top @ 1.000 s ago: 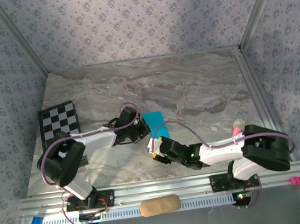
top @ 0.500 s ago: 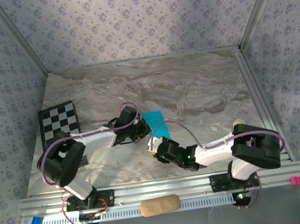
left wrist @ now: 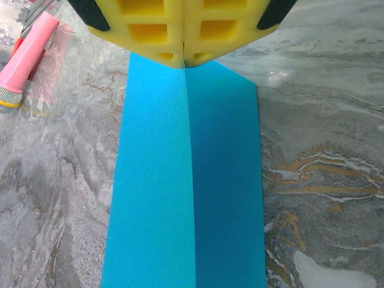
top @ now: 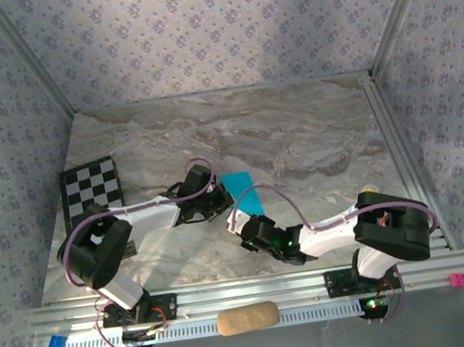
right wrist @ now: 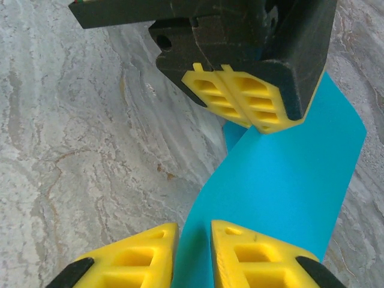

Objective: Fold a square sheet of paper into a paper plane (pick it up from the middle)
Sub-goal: Third fold the triangle at the center of the table.

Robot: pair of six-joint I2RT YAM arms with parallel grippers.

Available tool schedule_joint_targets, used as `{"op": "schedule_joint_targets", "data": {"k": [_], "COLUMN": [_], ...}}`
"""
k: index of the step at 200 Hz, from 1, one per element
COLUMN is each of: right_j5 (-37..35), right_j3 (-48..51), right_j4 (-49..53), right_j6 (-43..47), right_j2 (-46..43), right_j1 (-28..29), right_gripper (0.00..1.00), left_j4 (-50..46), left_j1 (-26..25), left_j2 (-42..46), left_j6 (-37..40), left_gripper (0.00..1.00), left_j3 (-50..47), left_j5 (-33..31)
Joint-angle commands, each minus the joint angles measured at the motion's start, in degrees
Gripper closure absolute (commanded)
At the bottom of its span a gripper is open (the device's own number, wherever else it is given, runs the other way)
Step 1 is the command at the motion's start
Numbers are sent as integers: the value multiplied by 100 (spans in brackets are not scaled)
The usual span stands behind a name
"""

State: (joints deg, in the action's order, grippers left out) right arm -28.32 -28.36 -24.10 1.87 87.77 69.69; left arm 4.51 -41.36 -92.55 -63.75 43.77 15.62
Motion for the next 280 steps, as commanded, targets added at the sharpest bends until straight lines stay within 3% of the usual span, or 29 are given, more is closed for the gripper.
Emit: {"op": "schedule_joint_targets", "data": {"k": [1,64,81,102,117,131,168,196,214,280], "right_j5": [-91,108,196,448,904,1602,3481,4662,5144,6034], "right_j3": [-2,84,87,85,82,67,-141,-423,-563,-778], "right_j4": [-90,-69,-27,44,108,169,511,703,733,680], "right_j6": [-190,-343,-371,-404,-447,-533,-940,-1318,-1598,-2413], "right_j2": [-64,-171,-186,-267,-363,-491,-551,-307,-154,252], "right_j1": [-12,-146,-199,-290,-429,-666,-1366,-1799,-2000,-2553], "right_gripper": [79,94,100,100,100,100,100,100,100,100], "left_j4": [-34,-48,-49,-131,-417,-786,-1363,-1301,-1309,-1250], "left_j1": [34,64,67,74,108,162,421,588,665,718], "left_j2": [118,102,112,190,327,523,968,908,632,-786], "left_j6": [-54,-48,-57,6,132,286,675,967,1176,1546], "left_gripper": [99,98,94,85,68,59,50,52,59,87], "left_j3": [123,129,130,141,198,261,404,612,929,1832], "left_j5": [-63,-72,-81,-127,-263,-478,-697,-403,-80,550]}}
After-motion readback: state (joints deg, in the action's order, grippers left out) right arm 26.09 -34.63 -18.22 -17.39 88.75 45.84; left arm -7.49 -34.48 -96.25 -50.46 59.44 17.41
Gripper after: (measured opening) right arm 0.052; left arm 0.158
